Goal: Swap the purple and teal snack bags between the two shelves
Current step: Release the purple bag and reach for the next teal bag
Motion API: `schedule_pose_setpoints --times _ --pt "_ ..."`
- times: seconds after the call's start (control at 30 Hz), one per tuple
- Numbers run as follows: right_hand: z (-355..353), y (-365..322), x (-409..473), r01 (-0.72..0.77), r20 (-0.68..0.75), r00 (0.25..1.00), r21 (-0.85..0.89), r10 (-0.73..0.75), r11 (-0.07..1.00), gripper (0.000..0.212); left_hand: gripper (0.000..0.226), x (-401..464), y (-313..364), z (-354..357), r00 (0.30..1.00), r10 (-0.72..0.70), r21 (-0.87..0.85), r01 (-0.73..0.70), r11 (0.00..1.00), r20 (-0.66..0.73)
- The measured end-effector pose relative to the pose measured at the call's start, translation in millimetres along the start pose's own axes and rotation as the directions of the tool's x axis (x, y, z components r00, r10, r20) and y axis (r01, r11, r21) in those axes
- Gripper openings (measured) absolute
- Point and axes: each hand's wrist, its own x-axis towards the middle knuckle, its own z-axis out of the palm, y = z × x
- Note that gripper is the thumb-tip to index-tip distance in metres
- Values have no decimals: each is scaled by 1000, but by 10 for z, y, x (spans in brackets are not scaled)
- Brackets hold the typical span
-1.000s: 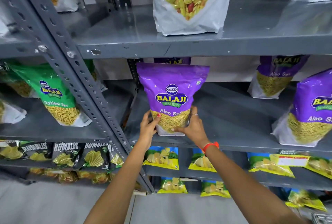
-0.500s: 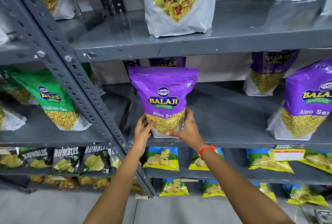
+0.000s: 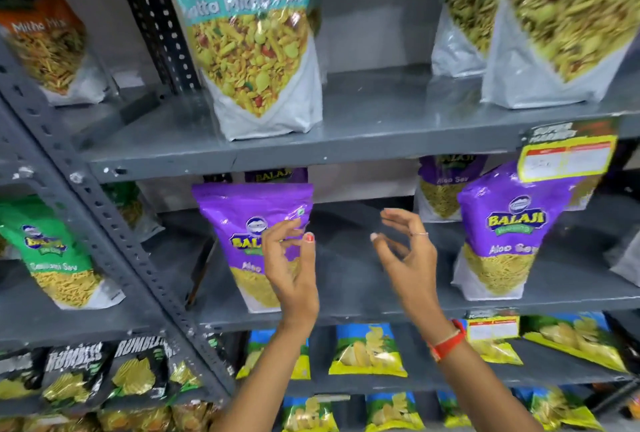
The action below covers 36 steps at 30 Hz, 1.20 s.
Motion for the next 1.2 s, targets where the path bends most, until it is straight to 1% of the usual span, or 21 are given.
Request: schedule_pose_setpoints --times 0.07,0.13,0.17,0.2,0.23,0.3,0.33,0.37,0.4,0.43,0.5,0.57,0.6,0.63,0.73,0.8,0.97,1.1,1.2 --pt "-294 -227 205 116 -94 989 -17 -117 993 33 22 43 260 350 991 122 -72 -118 990 50" --pt "-385 -382 362 153 -174 972 -43 -158 987 29 22 133 387 538 980 184 -66 -180 981 70" --pt "-713 -581 541 212 -274 936 -58 -220 976 29 22 150 622 854 971 225 -150 -212 966 77" --pt "-1041 -777 735 266 -353 889 -125 -293 956 30 23 173 888 1199 961 250 -224 -220 950 119" --pt "-1084 -793 833 292 -369 873 -127 -319 948 29 22 234 914 1268 956 253 -229 -216 949 146" --pt "-1236 -938 1072 317 -436 822 -185 -367 930 25 23 382 1105 1598 955 236 -216 -196 957 181" --pt "-1396 -992 1199 319 -464 800 -209 -381 924 25 25 445 1181 1799 955 200 -226 -149 963 221" --pt "-1542 -1052 1328 311 -477 795 -210 -374 927 28 30 519 1225 2003 957 108 -223 -47 974 271" --pt "-1676 -1093 1466 297 -483 796 -212 -364 931 32 37 585 1267 2209 943 0 -214 76 974 334" --pt "-1802 -1106 1602 283 -469 810 -214 -352 935 38 45 656 1272 2408 918 -94 -186 178 966 385" --pt "-2007 -1116 1861 183 -394 883 -207 -253 961 54 55 796 1255 2718 853 -242 -121 330 936 462" --pt "-2117 -1086 2002 38 -252 963 -205 -90 978 68 56 830 1218 2900 796 -315 -107 425 899 517" --pt "-2138 -1065 2037 -15 -178 984 -219 -25 976 71 57 809 1196 2945 769 -342 -86 454 887 540" --pt "-2149 -1049 2057 -34 -116 993 -227 8 973 70 59 783 1178 2967 747 -364 -59 472 880 556" --pt "-2179 -1064 2074 -10 -47 999 -203 0 979 55 64 710 1141 2977 743 -357 -22 446 895 566" --pt "-2202 -1090 2045 -2 -31 999 -185 -4 983 51 64 676 1162 2968 741 -352 -16 439 898 572" --pt "-2263 -1120 1939 57 -31 997 -209 -65 976 58 64 578 1217 2937 760 -338 3 405 915 556" --pt "-2276 -1137 1905 54 -25 998 -197 -60 979 59 67 527 1241 2905 764 -333 6 396 918 552" --pt "-2288 -1191 1862 48 1 999 -208 -49 977 61 68 511 1299 2875 750 -360 41 408 912 555"
